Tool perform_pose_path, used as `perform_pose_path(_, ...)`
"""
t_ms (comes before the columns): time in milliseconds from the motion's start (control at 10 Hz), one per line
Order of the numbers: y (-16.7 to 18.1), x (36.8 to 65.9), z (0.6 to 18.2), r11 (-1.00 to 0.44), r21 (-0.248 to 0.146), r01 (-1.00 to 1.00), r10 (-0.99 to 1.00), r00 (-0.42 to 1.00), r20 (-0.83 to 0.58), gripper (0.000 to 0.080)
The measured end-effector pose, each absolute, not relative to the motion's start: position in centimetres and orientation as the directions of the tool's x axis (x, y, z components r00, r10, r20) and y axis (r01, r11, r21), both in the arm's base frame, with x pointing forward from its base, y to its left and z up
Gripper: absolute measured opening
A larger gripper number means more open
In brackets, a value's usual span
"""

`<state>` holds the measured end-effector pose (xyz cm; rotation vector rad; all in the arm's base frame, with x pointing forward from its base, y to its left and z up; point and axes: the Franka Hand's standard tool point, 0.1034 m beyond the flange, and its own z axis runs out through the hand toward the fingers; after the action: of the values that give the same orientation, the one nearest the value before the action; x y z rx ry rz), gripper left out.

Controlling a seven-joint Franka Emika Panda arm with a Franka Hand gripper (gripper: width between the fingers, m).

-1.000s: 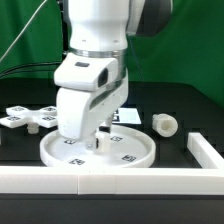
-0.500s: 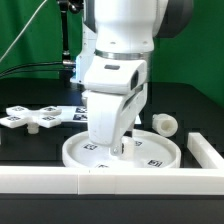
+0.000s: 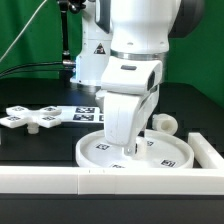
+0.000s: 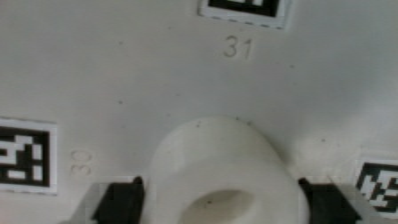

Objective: Assemble round table

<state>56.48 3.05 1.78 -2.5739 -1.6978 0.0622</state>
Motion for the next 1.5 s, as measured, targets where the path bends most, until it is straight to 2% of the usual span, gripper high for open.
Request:
perform_pose_path(100, 2.9, 56.5, 1.8, -0.394, -0.07, 0.916, 0.919, 0.395, -0.002, 0.0409)
perform_pose_path(200, 2.9, 56.5, 1.8, -0.395, -0.07, 0.916, 0.919, 0.395, -0.003, 0.058)
perform_pose_path(300, 2.9, 56.5, 1.8, -0.395, -0.07, 0.916, 0.918, 0.396, -0.003, 0.058)
perform_pose_path(400, 2.9, 56.5, 1.8, -0.395, -0.07, 0.916, 0.918, 0.396, -0.003, 0.0639)
perform_pose_path(700, 2.5, 55.3, 4.4, -0.414, -0.057, 0.909, 0.91, 0.414, -0.01, 0.0648)
perform_pose_path(900, 2.6, 53.2, 6.4, -0.519, -0.031, 0.854, 0.855, 0.519, -0.01, 0.0648)
perform_pose_path(1100, 3.6, 51.7, 7.1, -0.632, -0.015, 0.775, 0.775, 0.632, -0.006, 0.0648)
perform_pose_path(1500, 4.1, 51.1, 6.9, -0.67, -0.008, 0.742, 0.742, 0.67, 0.004, 0.0648)
